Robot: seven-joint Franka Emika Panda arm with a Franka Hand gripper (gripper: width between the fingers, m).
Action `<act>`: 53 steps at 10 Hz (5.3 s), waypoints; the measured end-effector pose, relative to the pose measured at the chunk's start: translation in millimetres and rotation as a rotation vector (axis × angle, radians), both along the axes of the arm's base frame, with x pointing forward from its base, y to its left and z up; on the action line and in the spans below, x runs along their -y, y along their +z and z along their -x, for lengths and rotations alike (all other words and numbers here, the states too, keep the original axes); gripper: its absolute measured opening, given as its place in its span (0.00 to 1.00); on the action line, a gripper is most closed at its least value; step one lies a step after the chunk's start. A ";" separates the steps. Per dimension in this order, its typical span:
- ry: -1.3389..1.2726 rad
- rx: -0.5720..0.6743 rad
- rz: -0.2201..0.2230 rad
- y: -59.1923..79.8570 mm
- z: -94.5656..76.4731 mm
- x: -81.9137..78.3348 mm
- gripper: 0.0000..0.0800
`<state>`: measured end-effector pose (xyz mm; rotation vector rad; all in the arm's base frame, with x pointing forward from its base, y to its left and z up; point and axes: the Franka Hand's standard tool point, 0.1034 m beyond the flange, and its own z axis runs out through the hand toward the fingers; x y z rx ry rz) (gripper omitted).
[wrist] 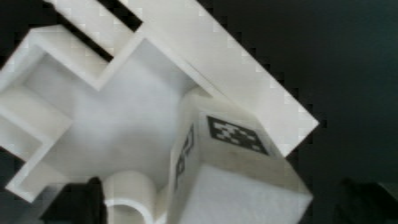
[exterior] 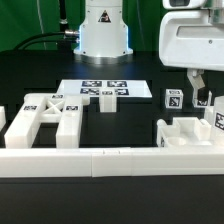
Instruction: Assemble chair
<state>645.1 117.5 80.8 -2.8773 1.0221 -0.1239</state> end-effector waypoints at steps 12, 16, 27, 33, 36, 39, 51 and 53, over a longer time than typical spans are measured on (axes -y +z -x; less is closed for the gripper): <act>1.012 0.020 0.168 -0.7 -6.4 0.3 0.78; 0.950 0.018 0.160 -1.0 -6.2 -0.1 0.36; -0.308 0.021 0.014 -1.9 -4.4 -0.7 0.36; -0.199 -0.006 0.037 -3.1 -0.6 -0.9 0.62; 0.044 0.006 0.063 -3.5 -1.5 -0.3 0.81; 0.309 -0.003 0.090 -4.0 1.9 -9.9 0.81; 0.967 0.014 0.172 -3.9 -1.4 -1.9 0.36; 0.945 0.014 0.169 -3.8 -1.6 -2.1 0.36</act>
Offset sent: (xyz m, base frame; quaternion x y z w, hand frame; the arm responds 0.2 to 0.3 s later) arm 0.0021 0.0085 -0.0012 0.0111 -0.0020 -0.2627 0.9648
